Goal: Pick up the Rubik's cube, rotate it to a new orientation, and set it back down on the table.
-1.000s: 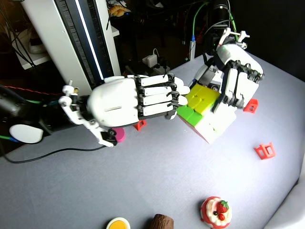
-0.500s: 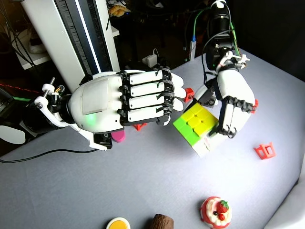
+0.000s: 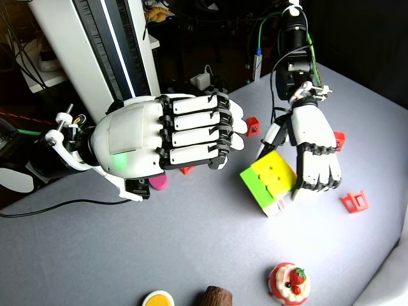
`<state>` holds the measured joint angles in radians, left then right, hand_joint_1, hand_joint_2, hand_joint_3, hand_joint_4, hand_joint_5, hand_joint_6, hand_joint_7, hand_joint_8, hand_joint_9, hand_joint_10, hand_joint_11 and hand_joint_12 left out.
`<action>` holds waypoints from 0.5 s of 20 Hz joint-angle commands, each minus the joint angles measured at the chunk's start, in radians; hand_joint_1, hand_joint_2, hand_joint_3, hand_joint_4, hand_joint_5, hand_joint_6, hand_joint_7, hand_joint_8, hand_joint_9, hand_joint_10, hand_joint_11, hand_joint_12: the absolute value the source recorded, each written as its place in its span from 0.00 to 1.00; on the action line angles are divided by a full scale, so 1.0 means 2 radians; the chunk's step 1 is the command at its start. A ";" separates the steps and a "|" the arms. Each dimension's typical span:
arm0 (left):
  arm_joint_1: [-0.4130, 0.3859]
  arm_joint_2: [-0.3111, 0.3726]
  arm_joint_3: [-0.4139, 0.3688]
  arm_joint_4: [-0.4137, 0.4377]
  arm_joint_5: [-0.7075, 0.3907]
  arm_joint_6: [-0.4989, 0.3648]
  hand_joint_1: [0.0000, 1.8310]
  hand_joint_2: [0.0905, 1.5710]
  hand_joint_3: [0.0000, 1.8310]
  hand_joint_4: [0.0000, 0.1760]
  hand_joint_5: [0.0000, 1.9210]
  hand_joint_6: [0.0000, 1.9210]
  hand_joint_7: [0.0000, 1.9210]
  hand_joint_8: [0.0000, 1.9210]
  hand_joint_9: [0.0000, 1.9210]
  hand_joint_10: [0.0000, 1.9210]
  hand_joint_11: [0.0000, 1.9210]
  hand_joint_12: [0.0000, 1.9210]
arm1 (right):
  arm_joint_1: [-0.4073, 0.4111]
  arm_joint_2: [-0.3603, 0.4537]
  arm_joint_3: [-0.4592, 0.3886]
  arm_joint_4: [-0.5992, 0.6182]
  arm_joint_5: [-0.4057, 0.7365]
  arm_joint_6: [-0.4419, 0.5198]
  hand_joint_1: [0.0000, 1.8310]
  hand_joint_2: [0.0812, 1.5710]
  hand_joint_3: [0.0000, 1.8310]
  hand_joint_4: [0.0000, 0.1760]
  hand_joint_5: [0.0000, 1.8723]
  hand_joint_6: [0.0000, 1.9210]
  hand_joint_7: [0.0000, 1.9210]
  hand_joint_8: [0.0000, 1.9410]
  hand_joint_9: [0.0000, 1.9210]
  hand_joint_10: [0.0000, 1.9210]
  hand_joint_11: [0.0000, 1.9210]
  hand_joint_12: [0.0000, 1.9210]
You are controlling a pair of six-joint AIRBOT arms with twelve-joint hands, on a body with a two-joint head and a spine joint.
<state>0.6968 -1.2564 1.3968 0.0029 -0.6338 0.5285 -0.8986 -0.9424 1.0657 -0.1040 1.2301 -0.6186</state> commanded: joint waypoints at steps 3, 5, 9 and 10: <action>0.003 0.010 -0.007 -0.012 -0.086 -0.007 0.52 0.66 0.00 0.39 0.08 0.01 0.03 0.00 0.01 0.05 0.00 0.47 | 0.003 -0.001 0.000 0.014 0.064 0.003 0.00 0.90 0.00 0.00 0.00 0.51 0.00 0.41 0.00 0.56 0.00 1.00; 0.006 0.015 -0.010 -0.015 -0.095 -0.006 0.49 0.61 0.00 0.47 0.03 0.01 0.01 0.00 0.00 0.01 0.00 0.13 | 0.002 -0.001 0.000 0.015 0.064 0.003 0.00 0.90 0.00 0.00 0.00 0.49 0.00 0.40 0.00 0.51 0.00 1.00; 0.015 0.030 -0.023 -0.031 -0.124 0.006 0.39 0.53 0.00 0.95 0.00 0.00 0.00 0.00 0.00 0.00 0.00 0.00 | 0.000 -0.002 0.002 0.018 0.064 0.003 0.00 0.90 0.00 0.00 0.00 0.45 0.00 0.34 0.00 0.45 0.00 1.00; 0.019 0.035 -0.028 -0.034 -0.139 0.006 0.36 0.52 0.00 0.99 0.00 0.00 0.00 0.00 0.00 0.00 0.00 0.00 | -0.001 -0.003 0.003 0.020 0.064 0.003 0.00 0.90 0.00 0.00 0.00 0.41 0.00 0.26 0.00 0.39 0.00 1.00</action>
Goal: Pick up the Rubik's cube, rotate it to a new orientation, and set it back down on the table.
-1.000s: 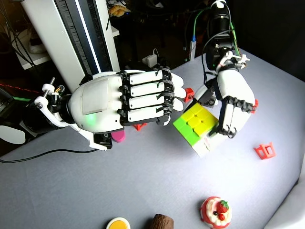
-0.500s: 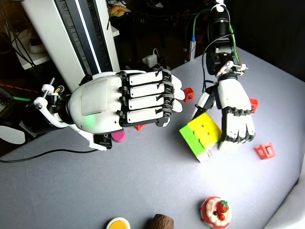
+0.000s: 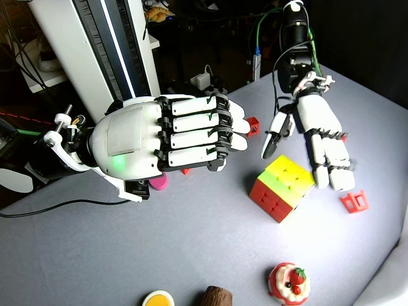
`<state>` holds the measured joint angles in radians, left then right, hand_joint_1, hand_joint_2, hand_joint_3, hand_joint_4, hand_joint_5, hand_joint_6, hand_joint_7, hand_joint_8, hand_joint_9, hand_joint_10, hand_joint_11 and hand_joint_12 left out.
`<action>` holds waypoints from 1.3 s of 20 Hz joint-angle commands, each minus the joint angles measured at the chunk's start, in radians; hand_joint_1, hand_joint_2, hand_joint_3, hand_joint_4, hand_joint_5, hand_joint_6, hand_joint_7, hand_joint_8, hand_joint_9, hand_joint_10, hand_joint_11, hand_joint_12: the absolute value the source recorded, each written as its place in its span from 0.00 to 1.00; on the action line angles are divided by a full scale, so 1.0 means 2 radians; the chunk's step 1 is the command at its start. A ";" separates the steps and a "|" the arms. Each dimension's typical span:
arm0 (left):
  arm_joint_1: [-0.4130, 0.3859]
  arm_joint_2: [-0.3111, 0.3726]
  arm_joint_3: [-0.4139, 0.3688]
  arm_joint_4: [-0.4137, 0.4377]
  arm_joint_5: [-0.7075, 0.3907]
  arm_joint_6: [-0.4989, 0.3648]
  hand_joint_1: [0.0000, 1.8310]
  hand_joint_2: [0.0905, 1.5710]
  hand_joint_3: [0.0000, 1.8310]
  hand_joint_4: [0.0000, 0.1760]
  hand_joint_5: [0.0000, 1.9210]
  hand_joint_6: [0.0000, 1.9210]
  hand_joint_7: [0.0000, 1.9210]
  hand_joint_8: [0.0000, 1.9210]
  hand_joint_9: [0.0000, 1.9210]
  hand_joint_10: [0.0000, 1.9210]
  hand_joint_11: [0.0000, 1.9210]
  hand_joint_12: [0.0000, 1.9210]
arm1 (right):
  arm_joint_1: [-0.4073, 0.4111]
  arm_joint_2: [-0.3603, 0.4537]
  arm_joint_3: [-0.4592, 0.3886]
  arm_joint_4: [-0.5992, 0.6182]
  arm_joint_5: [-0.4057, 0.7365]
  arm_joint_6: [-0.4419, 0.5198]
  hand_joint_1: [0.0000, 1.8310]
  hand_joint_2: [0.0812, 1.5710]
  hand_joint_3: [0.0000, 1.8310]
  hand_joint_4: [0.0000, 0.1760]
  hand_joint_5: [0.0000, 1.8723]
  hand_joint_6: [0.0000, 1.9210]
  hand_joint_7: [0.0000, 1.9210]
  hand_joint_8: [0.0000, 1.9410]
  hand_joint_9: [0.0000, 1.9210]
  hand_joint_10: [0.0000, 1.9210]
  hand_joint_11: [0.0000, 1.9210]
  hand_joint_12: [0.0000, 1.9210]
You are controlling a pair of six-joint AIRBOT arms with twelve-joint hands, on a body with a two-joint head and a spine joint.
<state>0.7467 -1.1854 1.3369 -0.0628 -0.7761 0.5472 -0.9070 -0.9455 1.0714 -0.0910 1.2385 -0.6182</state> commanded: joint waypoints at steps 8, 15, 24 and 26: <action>0.025 0.067 -0.064 -0.033 -0.214 0.042 0.00 0.57 0.00 0.87 0.00 0.00 0.00 0.00 0.00 0.00 0.00 0.00 | -0.008 0.004 0.003 0.041 0.056 0.003 0.00 0.83 0.00 0.00 0.00 0.00 0.00 0.00 0.00 0.00 0.00 1.00; 0.068 0.094 -0.095 -0.061 -0.300 0.056 0.00 0.75 0.02 0.85 0.00 0.00 0.00 0.00 0.00 0.00 0.00 0.00 | -0.017 0.014 -0.001 0.063 0.067 0.003 0.00 0.87 0.00 0.00 0.00 0.00 0.00 0.00 0.00 0.00 0.00 1.00; 0.102 0.119 -0.122 -0.074 -0.381 0.072 0.00 0.69 0.00 0.68 0.00 0.00 0.00 0.00 0.00 0.00 0.00 0.00 | -0.034 0.038 -0.021 0.084 0.126 0.003 0.00 0.92 0.00 0.00 0.00 0.00 0.00 0.00 0.00 0.00 0.00 0.59; 0.107 0.124 -0.128 -0.074 -0.394 0.077 0.00 0.74 0.01 0.96 0.00 0.00 0.00 0.00 0.00 0.00 0.00 0.00 | -0.034 0.043 -0.024 0.084 0.136 0.003 0.00 0.93 0.00 0.00 0.00 0.00 0.00 0.00 0.00 0.00 0.00 0.02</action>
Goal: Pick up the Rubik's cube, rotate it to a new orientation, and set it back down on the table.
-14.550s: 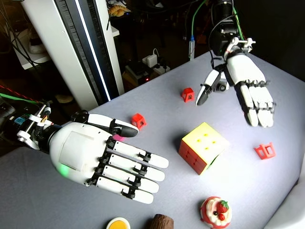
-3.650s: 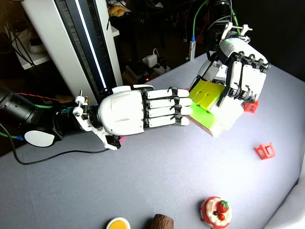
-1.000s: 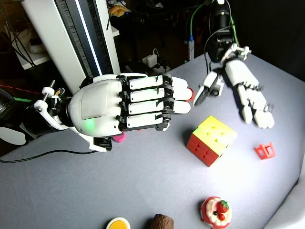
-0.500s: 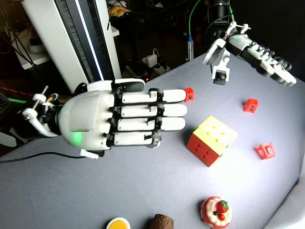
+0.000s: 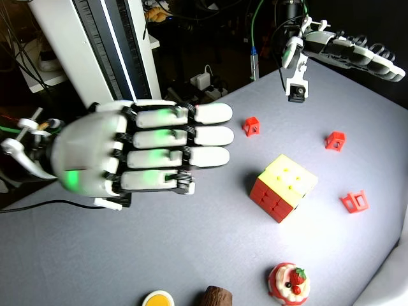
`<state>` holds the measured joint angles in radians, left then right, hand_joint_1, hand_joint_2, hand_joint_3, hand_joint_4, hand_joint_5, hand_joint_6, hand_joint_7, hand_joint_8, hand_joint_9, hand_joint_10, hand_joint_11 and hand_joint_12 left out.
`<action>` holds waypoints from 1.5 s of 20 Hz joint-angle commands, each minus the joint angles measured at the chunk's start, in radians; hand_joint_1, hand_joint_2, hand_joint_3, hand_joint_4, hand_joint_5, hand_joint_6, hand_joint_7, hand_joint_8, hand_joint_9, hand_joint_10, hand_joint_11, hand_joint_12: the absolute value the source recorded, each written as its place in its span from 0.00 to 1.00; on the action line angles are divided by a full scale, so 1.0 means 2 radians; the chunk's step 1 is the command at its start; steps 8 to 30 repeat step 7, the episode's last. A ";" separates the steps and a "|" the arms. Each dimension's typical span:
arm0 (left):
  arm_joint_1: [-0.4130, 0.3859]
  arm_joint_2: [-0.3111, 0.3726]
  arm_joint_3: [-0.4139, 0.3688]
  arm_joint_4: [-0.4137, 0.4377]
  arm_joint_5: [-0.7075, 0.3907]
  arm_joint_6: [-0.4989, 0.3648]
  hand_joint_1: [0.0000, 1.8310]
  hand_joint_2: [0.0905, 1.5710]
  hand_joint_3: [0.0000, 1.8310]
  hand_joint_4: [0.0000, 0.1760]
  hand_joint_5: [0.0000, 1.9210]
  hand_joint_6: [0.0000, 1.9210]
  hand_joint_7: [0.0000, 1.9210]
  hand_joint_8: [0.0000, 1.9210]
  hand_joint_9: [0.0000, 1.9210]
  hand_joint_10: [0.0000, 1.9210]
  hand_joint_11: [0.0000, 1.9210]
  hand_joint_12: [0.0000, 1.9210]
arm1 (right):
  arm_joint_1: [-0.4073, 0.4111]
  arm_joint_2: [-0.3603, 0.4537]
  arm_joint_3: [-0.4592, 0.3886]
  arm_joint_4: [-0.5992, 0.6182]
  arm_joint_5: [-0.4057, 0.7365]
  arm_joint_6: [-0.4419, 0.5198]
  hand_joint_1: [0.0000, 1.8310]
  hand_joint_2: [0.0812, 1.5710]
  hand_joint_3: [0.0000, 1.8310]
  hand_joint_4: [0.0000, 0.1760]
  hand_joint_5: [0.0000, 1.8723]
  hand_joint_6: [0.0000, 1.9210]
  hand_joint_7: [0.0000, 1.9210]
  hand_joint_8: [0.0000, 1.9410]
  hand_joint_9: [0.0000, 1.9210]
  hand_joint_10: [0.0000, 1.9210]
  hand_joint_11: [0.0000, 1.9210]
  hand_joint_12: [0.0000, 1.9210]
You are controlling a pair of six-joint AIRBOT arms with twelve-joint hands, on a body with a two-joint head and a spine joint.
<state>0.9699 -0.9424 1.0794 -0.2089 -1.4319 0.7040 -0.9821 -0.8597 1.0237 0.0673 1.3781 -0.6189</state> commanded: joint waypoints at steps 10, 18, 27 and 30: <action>0.016 0.021 -0.019 -0.014 -0.139 0.026 0.00 0.70 0.00 0.28 0.00 0.00 0.00 0.00 0.00 0.00 0.00 0.00 | 0.004 0.032 -0.018 0.005 0.101 0.003 0.06 0.96 0.00 0.00 0.00 0.00 0.00 0.00 0.00 0.00 0.00 0.00; 0.016 0.021 -0.019 -0.014 -0.139 0.026 0.00 0.70 0.00 0.28 0.00 0.00 0.00 0.00 0.00 0.00 0.00 0.00 | 0.004 0.032 -0.018 0.005 0.101 0.003 0.06 0.96 0.00 0.00 0.00 0.00 0.00 0.00 0.00 0.00 0.00 0.00; 0.016 0.021 -0.019 -0.014 -0.139 0.026 0.00 0.70 0.00 0.28 0.00 0.00 0.00 0.00 0.00 0.00 0.00 0.00 | 0.004 0.032 -0.018 0.005 0.101 0.003 0.06 0.96 0.00 0.00 0.00 0.00 0.00 0.00 0.00 0.00 0.00 0.00; 0.016 0.021 -0.019 -0.014 -0.139 0.026 0.00 0.70 0.00 0.28 0.00 0.00 0.00 0.00 0.00 0.00 0.00 0.00 | 0.004 0.032 -0.018 0.005 0.101 0.003 0.06 0.96 0.00 0.00 0.00 0.00 0.00 0.00 0.00 0.00 0.00 0.00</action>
